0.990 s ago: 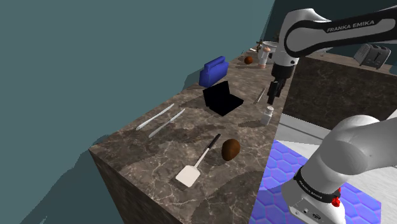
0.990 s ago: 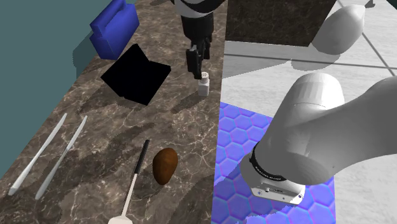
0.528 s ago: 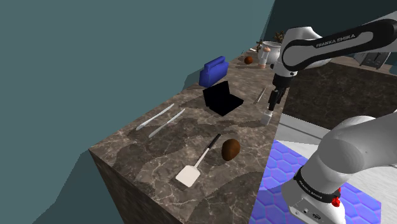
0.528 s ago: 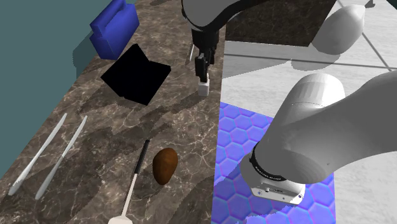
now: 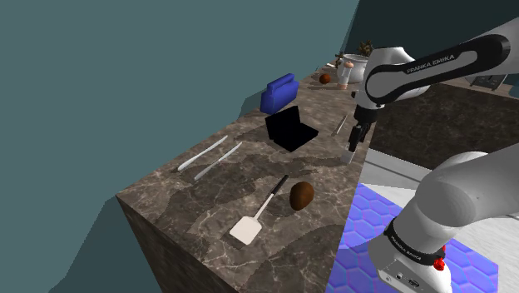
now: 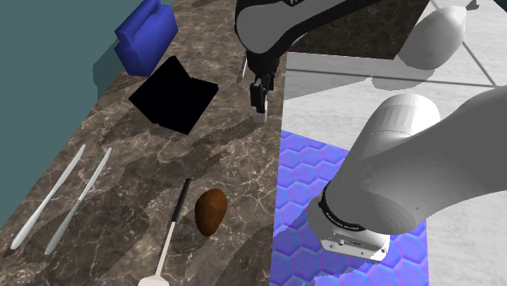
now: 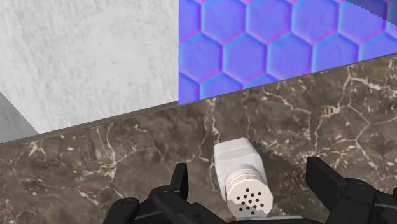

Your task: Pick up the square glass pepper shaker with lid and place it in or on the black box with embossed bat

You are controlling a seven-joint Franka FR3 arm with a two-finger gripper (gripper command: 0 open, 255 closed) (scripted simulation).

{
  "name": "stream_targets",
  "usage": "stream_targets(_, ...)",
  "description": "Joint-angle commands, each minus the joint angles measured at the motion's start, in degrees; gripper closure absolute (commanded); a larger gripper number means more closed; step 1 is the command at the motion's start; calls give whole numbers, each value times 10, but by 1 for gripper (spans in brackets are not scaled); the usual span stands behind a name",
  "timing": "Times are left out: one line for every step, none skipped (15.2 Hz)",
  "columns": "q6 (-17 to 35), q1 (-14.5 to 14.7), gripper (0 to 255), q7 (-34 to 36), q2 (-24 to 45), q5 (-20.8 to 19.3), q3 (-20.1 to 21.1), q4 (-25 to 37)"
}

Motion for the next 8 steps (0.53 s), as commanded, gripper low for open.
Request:
stream_targets(1, 0, 0, 0, 1, 0, 0, 0)
stream_targets(1, 0, 0, 0, 1, 0, 0, 0)
stream_targets(1, 0, 0, 0, 1, 0, 0, 0)
stream_targets(1, 0, 0, 0, 1, 0, 0, 0)
stream_targets(1, 0, 255, 0, 1, 0, 0, 0)
stream_targets(1, 0, 255, 0, 1, 0, 0, 0)
stream_targets(1, 0, 255, 0, 1, 0, 0, 0)
stream_targets(1, 0, 255, 0, 1, 0, 0, 0)
